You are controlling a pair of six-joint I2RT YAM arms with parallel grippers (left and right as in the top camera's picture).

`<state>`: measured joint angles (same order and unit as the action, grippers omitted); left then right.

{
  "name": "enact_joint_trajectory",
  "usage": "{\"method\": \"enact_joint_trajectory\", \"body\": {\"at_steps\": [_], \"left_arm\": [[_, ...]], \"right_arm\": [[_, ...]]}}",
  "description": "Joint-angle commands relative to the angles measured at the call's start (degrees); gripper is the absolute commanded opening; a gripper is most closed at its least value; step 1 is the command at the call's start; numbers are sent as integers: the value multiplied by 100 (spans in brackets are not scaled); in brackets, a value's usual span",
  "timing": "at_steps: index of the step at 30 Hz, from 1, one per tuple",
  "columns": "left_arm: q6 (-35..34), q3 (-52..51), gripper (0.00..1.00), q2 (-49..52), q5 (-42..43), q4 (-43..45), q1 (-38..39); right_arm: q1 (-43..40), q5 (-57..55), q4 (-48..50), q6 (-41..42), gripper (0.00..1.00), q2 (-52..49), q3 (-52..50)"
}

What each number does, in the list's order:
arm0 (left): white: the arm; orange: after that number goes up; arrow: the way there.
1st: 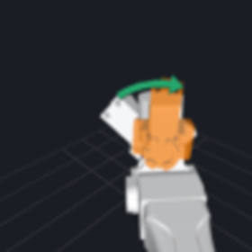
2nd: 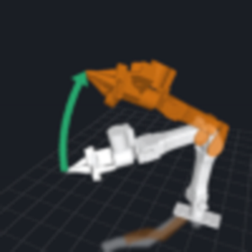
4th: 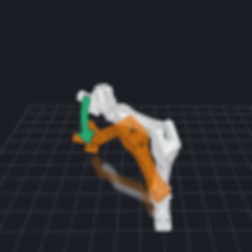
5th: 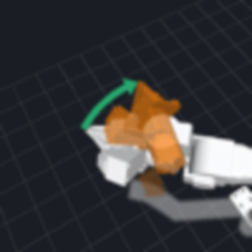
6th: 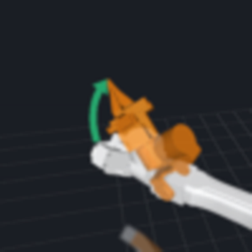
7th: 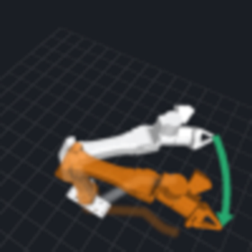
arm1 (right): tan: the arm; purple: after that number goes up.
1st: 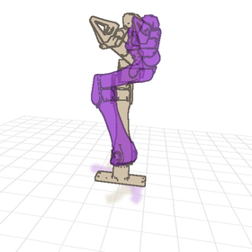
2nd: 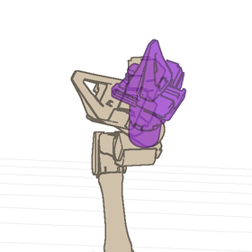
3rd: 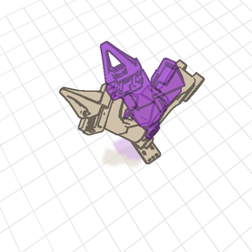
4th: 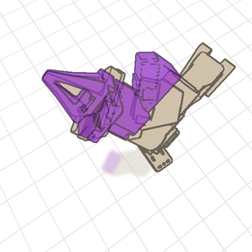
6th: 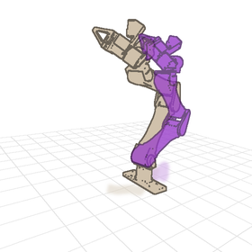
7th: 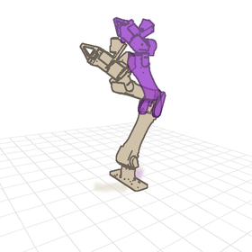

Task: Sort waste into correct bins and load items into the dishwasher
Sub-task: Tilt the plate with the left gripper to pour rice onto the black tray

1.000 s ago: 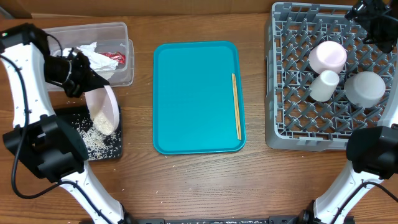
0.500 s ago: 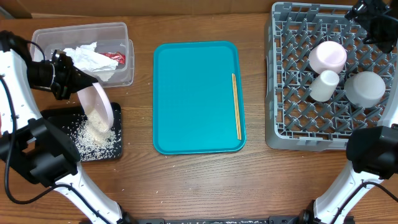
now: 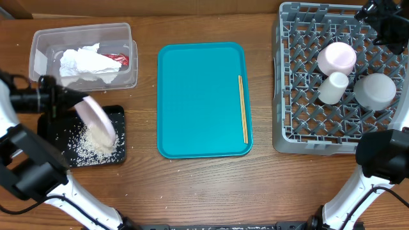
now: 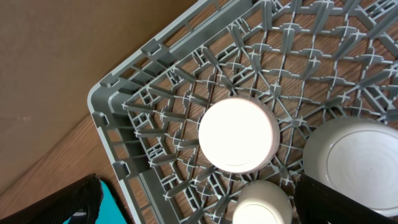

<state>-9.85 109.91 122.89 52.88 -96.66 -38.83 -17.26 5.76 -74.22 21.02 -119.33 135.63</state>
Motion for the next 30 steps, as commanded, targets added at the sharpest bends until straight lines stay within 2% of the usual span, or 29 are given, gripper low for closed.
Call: {"method": "enact_joint_trajectory", "body": {"at_steps": [1,4,12,14,19,27,30], "left_arm": [[332,-79,4,-87,315,-20,-374],[400,-79,4,-140,352,-20,-487],[654,-151,4,-175,1126,-20,-516],[903,-223,4,-175,1399,-20,-516],[793,-260,4,-223,1410,-22,-625],[1043,-393,4,-435,1303,-22,-1005],[857,-579,4,-654,1290,-22,-1056]], "right_arm": [[-13,11,17,46,100,59,50],[-13,13,17,46,100,59,50],[-13,13,17,46,100,59,50],[-13,13,17,46,100,59,50],[-13,11,17,46,100,59,50],[-13,11,17,46,100,59,50],[-13,13,17,46,100,59,50]]}}
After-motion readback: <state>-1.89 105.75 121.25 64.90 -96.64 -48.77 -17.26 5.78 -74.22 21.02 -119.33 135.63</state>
